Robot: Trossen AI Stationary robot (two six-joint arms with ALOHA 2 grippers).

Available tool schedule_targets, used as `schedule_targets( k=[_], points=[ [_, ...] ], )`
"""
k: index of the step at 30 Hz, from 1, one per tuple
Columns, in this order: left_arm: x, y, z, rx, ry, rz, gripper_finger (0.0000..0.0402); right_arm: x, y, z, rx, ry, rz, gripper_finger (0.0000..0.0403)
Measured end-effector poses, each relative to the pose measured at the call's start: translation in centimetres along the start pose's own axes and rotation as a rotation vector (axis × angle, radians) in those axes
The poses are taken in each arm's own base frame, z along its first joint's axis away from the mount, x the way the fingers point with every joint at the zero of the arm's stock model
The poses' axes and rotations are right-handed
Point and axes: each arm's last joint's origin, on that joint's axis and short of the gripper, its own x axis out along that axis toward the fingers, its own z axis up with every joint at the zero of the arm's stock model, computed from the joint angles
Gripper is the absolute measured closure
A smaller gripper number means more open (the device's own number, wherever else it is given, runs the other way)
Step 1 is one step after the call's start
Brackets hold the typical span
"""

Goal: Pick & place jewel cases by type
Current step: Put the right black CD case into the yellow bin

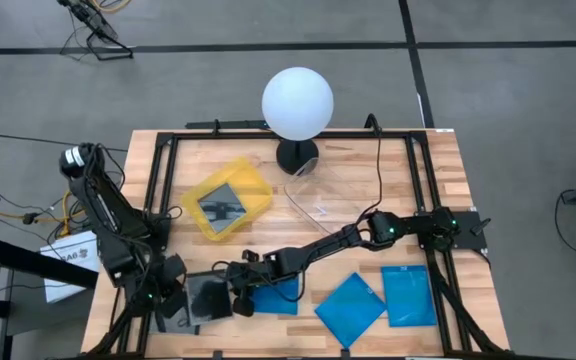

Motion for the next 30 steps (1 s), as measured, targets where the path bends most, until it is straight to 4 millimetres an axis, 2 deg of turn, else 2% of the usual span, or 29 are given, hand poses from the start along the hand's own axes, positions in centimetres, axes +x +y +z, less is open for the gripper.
schedule_targets(
  k=[1, 3, 5, 8, 15, 30],
  points=[
    [-0.2, -0.4, 0.1, 0.003, -0.028, -0.024, 0.0228, 0.0, 0.0, 0.1, 0.001, -0.004, -0.008, 0.0328],
    [-0.4, -1.0, 0.8, -0.006, -0.218, -0.067, 0.0227, 0.2, -0.2, 1.0, 0.009, -0.079, -0.003, 0.0328],
    [-0.4, -0.9, 1.3, 0.021, -0.327, -0.053, 0.0227, -0.2, -0.3, 1.7, 0.010, -0.092, -0.007, 0.0328],
    [-0.4, -1.7, 1.7, 0.006, -0.315, -0.095, 0.0227, -0.6, -0.4, 2.5, 0.013, -0.102, 0.000, 0.0328],
    [0.2, -1.4, 2.4, 0.021, -0.251, -0.031, 0.0227, -0.7, -0.3, 2.6, -0.008, -0.086, 0.001, 0.0328],
    [1.7, -1.3, 2.1, 0.048, -0.243, 0.038, 0.0228, -0.7, -0.2, 3.1, -0.027, -0.153, 0.011, 0.0328]
  ],
)
